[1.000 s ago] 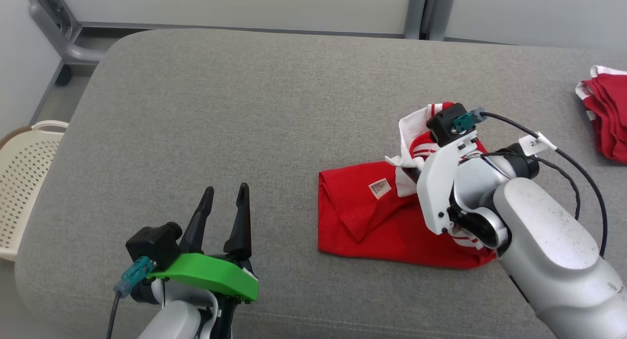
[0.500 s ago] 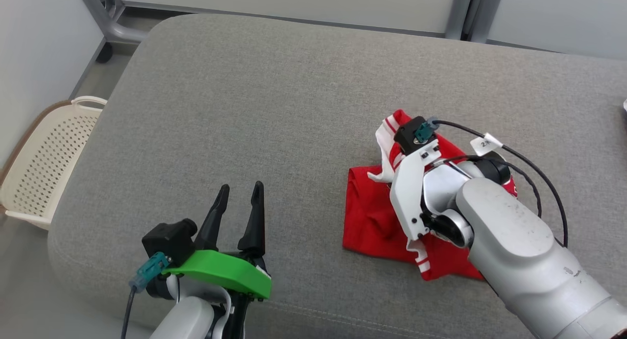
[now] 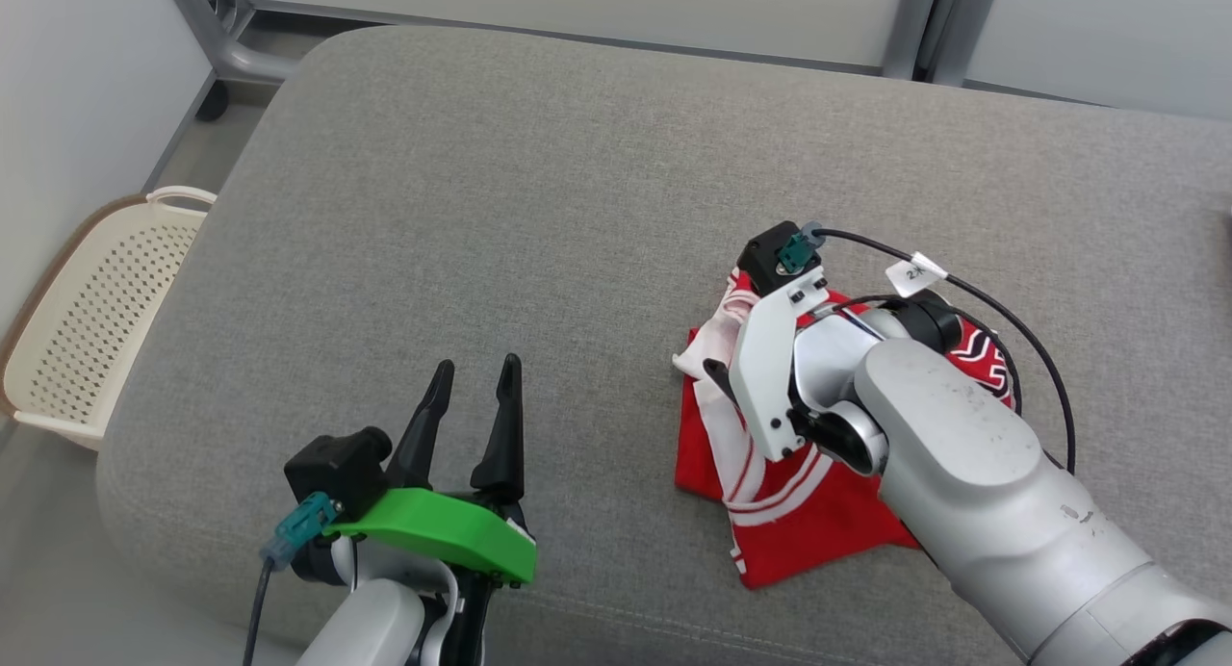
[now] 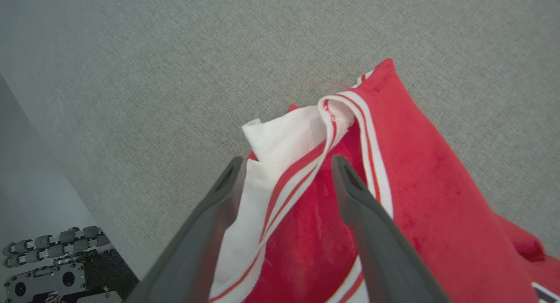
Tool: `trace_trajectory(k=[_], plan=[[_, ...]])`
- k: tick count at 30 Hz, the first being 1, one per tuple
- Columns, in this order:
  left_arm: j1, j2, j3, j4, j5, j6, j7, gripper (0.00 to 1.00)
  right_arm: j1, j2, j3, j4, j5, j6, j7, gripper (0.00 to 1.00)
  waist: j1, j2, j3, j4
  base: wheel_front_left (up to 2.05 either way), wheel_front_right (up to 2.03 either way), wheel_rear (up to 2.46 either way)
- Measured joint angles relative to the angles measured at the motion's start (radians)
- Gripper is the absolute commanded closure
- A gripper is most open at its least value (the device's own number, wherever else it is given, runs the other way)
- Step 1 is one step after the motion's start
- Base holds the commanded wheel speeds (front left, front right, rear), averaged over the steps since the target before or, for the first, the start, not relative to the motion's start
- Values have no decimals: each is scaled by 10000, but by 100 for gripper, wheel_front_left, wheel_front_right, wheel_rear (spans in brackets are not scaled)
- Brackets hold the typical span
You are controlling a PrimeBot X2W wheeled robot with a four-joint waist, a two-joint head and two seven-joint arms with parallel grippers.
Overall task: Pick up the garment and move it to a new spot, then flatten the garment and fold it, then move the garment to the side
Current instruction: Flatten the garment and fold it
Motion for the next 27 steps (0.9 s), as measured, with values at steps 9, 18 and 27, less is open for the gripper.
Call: trace_trajectory(k=[9,18,27], plan=[[172,207,36,-42,19,92,29,0,-356,-148,-73,-1035,941,0,-437,0,0,0,-281,-470,0,0,0],[554,447,-17,-449,42,286,224,0,133,-1476,-1921,-1645,1336,0,-972,0,0,0,-597,-1154,0,0,0],[711,587,-79,-769,63,426,347,0,1334,-2025,-3244,-2171,1461,-2,-1145,0,0,0,-577,-1581,0,0,0]])
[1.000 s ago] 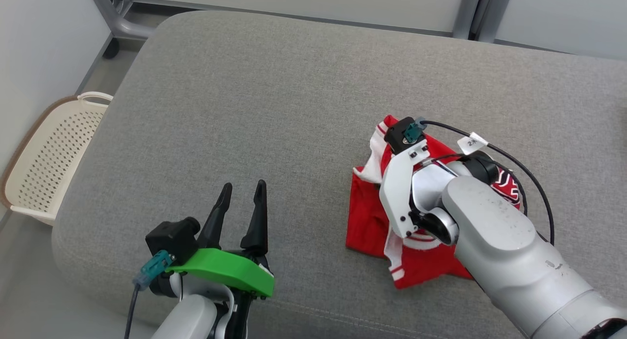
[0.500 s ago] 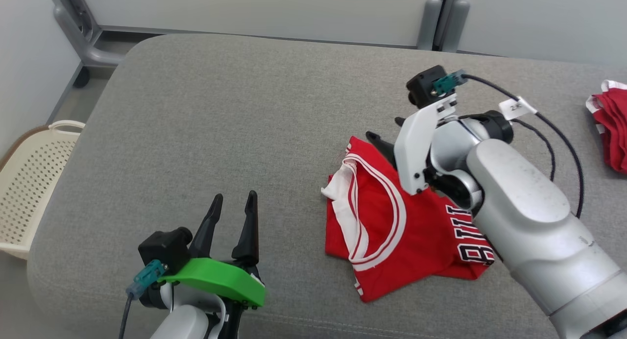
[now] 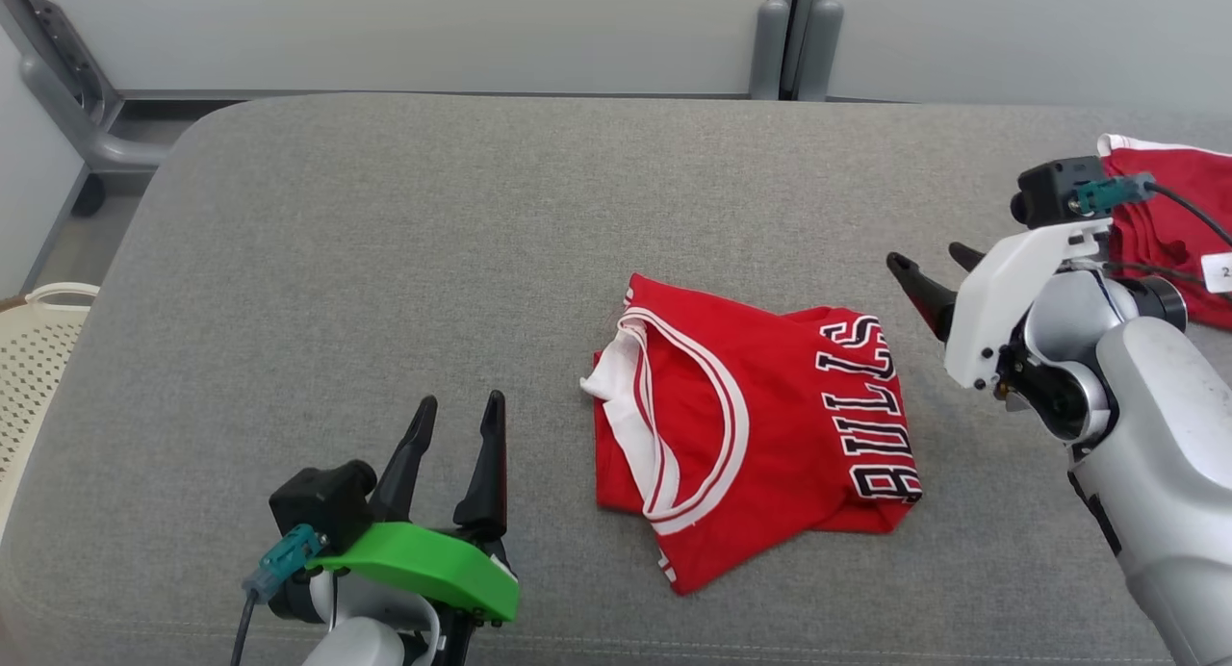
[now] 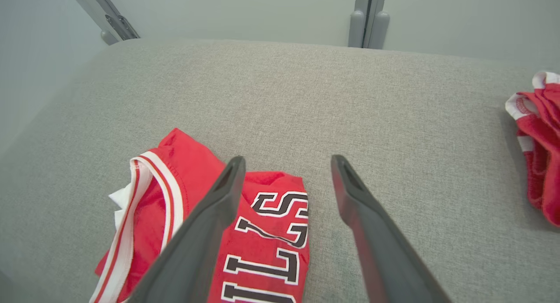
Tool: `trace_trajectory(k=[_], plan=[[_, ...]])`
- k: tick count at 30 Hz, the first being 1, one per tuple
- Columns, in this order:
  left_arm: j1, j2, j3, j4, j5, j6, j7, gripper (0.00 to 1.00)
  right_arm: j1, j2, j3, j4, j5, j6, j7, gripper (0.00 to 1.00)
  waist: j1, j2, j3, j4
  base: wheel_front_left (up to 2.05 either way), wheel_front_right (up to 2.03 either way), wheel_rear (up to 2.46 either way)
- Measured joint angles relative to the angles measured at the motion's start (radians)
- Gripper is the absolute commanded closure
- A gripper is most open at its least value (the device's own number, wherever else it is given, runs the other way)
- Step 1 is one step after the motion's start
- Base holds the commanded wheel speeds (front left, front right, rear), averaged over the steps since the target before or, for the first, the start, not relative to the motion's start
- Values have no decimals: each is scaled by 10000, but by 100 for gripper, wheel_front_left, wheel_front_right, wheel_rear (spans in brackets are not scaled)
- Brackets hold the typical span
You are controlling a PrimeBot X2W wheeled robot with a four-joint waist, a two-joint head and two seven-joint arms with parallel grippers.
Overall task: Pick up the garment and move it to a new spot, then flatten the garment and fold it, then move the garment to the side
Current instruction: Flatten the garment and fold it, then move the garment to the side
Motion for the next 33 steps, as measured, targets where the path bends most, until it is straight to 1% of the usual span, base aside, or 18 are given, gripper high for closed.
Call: trace_trajectory(k=[8,15,19,23,28,33], plan=[[10,36,-52,-125,15,31,77,0,1140,151,-1104,-587,29,0,-307,0,0,0,227,-131,0,0,0],[-3,59,-94,-221,25,63,123,0,2005,412,-1634,-671,-23,0,-353,0,0,0,390,-42,0,0,0],[-23,59,-115,-253,25,75,146,0,2330,646,-1820,-431,-44,0,-311,0,0,0,511,68,0,0,0],[-102,59,-119,-280,31,77,148,0,2399,750,-2011,-44,-71,0,-307,0,0,0,679,221,0,0,0],[-228,65,-75,-305,56,86,138,0,2297,999,-2230,449,314,2,-188,0,0,0,941,451,0,0,0],[-362,67,-69,-305,94,86,113,0,1918,1030,-2222,903,727,0,-25,0,0,0,1207,676,0,0,0]])
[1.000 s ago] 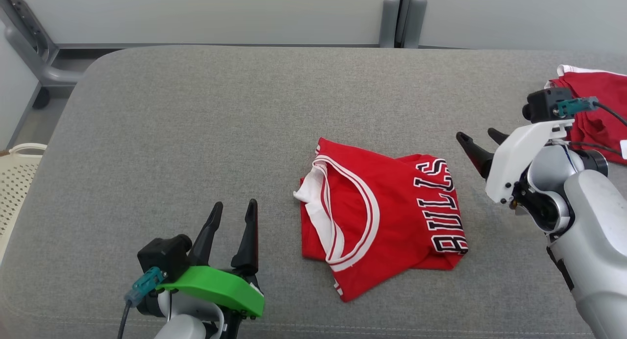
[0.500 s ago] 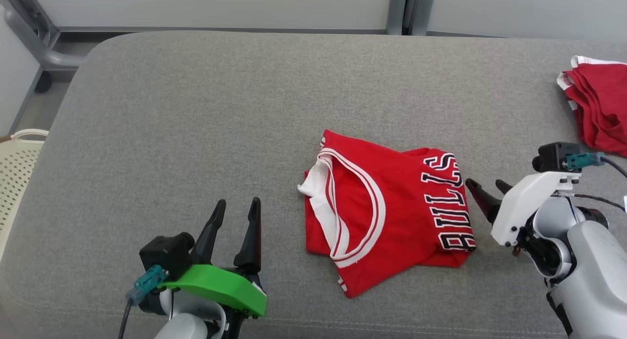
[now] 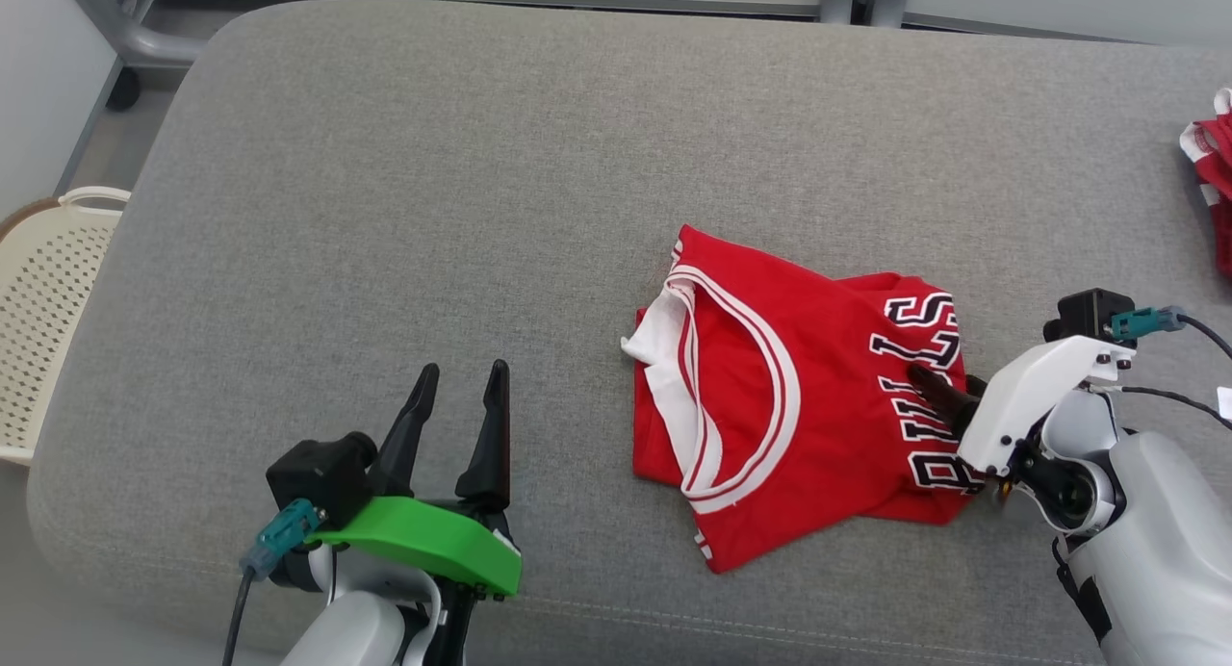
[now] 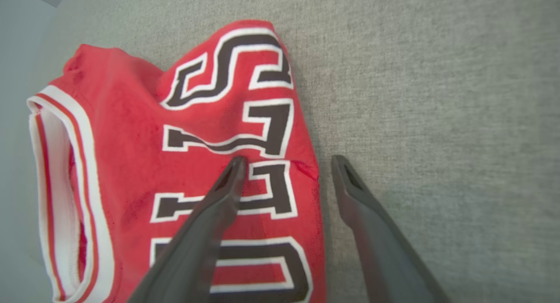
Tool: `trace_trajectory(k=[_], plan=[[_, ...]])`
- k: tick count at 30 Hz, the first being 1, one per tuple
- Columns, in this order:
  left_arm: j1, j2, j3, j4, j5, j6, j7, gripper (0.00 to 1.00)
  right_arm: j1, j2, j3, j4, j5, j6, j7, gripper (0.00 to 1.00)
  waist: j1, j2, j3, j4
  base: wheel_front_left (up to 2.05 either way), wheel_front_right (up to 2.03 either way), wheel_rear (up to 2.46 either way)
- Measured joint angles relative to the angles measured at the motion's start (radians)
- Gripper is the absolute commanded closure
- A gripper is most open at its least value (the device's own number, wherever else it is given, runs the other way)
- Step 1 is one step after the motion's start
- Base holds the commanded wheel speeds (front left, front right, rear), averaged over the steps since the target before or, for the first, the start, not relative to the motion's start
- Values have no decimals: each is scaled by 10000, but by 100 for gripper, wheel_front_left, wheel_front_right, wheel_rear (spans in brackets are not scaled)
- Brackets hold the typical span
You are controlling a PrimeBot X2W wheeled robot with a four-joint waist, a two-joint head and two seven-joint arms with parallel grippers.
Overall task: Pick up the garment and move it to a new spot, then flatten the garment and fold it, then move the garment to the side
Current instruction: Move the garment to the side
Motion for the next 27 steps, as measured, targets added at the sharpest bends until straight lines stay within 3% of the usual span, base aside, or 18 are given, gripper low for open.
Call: trace_trajectory(k=[3,4,5,6,7,8,9,17,27], plan=[[-69,-2,4,6,4,0,-8,0,-246,21,169,182,378,0,167,0,0,0,128,120,0,0,0],[-72,-2,2,17,4,0,-8,0,-310,8,268,224,472,0,192,6,0,0,160,155,0,0,0],[-80,-6,-4,25,4,0,-10,0,-379,-23,351,268,527,2,203,42,0,0,188,188,0,0,0],[-94,-6,-4,31,4,0,-13,0,-434,-59,460,297,577,0,203,60,0,0,212,218,0,0,0],[-116,-12,-4,40,4,0,-23,0,-477,-111,587,314,648,0,203,72,0,0,232,245,0,0,0],[-133,-17,-4,48,4,0,-25,0,-523,-142,690,313,709,0,188,91,0,0,246,268,0,0,0],[-140,-21,-4,63,4,0,-52,0,-569,-174,802,314,757,0,148,100,0,0,252,284,0,0,0],[-130,-23,58,100,2,23,-111,0,-895,-685,1404,186,1122,2,67,100,0,0,162,113,0,0,0],[-109,-40,35,92,-10,27,-153,0,-1611,-1601,1191,-207,1011,2,205,100,0,0,22,-451,0,0,0]])
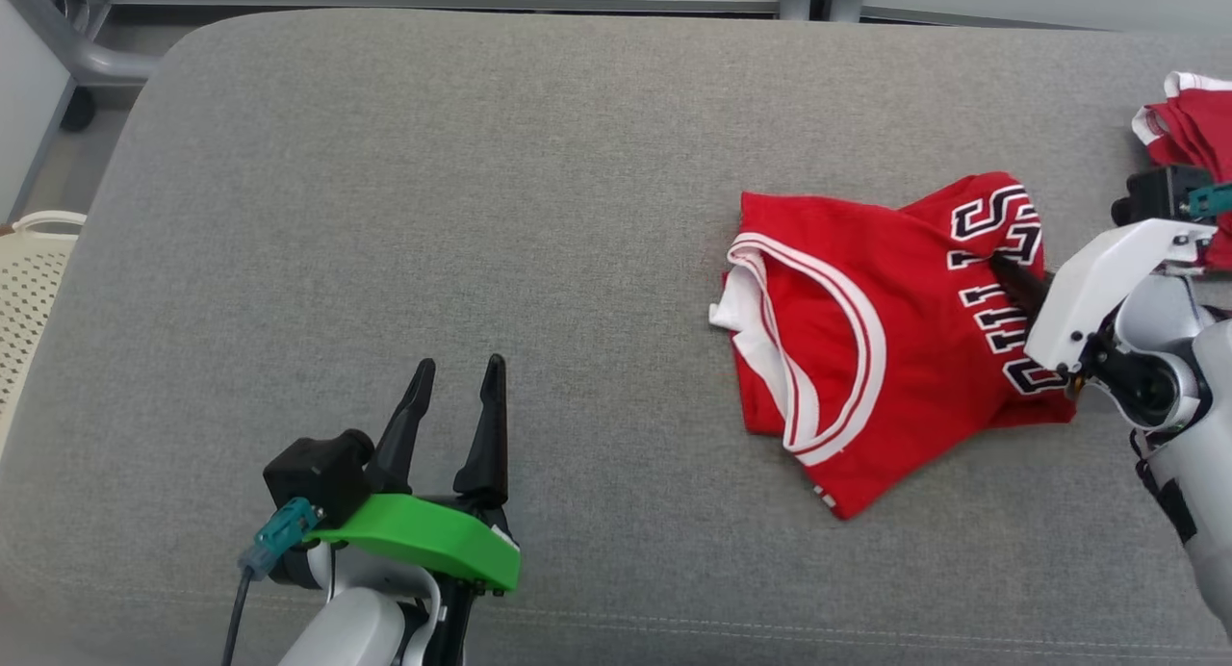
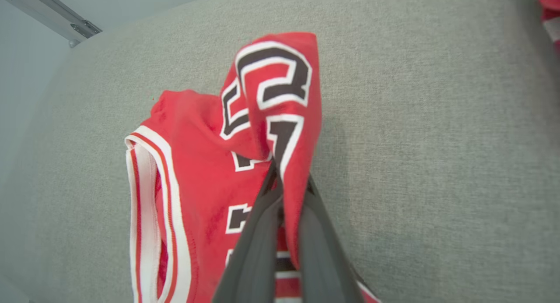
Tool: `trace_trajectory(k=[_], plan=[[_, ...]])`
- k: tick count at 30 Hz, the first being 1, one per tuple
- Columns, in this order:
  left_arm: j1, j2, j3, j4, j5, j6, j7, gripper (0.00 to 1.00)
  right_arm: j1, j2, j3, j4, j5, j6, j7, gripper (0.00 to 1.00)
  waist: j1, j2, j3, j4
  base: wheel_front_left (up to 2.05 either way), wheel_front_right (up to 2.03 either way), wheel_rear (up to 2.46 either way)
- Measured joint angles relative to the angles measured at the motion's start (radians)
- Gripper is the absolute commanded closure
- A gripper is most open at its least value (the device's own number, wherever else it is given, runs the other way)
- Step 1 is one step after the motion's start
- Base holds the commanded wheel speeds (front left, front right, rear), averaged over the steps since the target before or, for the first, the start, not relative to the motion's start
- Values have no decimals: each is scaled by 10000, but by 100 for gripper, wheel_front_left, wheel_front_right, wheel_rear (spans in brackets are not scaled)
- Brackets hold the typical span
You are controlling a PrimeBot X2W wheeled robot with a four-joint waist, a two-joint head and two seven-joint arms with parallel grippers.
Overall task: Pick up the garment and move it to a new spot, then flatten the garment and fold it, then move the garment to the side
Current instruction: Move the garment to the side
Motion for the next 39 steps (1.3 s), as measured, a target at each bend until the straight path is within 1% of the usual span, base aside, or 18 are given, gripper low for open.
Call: trace_trajectory(k=[8,14,20,22,31,39], plan=[[3,-17,-73,-29,0,0,-2,0,-618,-642,-558,-694,-685,-2,721,100,0,0,-54,-456,0,0,0],[-1,-27,-169,-13,0,-6,-17,0,-1157,-926,-848,-1183,-1300,0,1367,100,0,0,15,-698,0,0,0],[-64,-12,-213,-31,17,-12,12,0,-1905,-947,-1246,-1250,-1883,0,1737,100,0,0,200,-793,0,0,0],[-227,8,-226,-136,71,-12,17,0,-2333,-965,-1379,-1135,-2238,0,1837,100,0,0,335,-804,0,0,0],[-438,150,-278,-520,267,42,134,0,-3259,-761,-1628,-683,-2638,0,1845,100,0,0,701,-878,0,0,0],[-831,410,-228,-1060,491,203,291,0,-3820,-857,-1854,-217,-2661,0,1544,100,0,0,1149,-1068,0,0,0]])
